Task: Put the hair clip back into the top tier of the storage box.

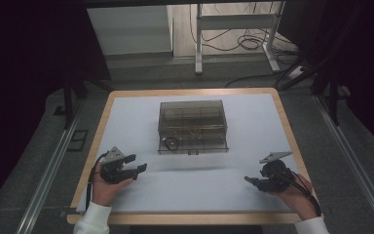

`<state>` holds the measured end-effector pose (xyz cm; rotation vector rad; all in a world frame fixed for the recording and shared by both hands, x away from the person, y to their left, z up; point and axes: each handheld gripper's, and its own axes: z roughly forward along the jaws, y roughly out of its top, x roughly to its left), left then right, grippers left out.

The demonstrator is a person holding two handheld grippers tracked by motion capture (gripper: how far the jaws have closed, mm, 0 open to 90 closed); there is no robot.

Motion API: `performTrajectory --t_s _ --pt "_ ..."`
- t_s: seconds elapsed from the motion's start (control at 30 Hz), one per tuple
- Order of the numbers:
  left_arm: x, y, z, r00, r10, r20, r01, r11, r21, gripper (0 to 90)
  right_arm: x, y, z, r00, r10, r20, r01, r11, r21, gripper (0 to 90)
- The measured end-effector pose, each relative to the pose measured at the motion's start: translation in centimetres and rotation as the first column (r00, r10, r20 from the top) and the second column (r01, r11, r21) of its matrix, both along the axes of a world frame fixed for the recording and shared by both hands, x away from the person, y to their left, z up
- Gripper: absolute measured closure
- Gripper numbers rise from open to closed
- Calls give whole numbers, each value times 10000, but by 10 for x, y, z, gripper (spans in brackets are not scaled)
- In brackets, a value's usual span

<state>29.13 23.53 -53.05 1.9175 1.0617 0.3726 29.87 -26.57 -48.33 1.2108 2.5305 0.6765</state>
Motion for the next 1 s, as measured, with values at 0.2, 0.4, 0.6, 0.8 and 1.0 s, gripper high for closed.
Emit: performTrajectory --t_s 0.2,0.4,0.6,0.8,1.0 --pt "0 1 0 10000 15 12 -15 10000 2 353 1 3 -6 9985 156 -523 -177 9991 -396 589" --pt "1 1 -1 10000 31 -21 -31 10000 10 353 0 5 -10 9967 168 -788 -225 9971 -720 652" --pt "1 1 -1 10000 31 -23 -31 10000 15 353 -1 6 -12 9953 271 -931 -353 9955 -877 753" --pt "1 1 -1 10000 44 -17 -45 10000 -12 352 -1 7 -12 9950 355 -938 -440 9949 -909 814" --pt "1 2 -1 10000 48 -18 -48 10000 -27 353 0 7 -10 9959 333 -846 -393 9968 -697 817"
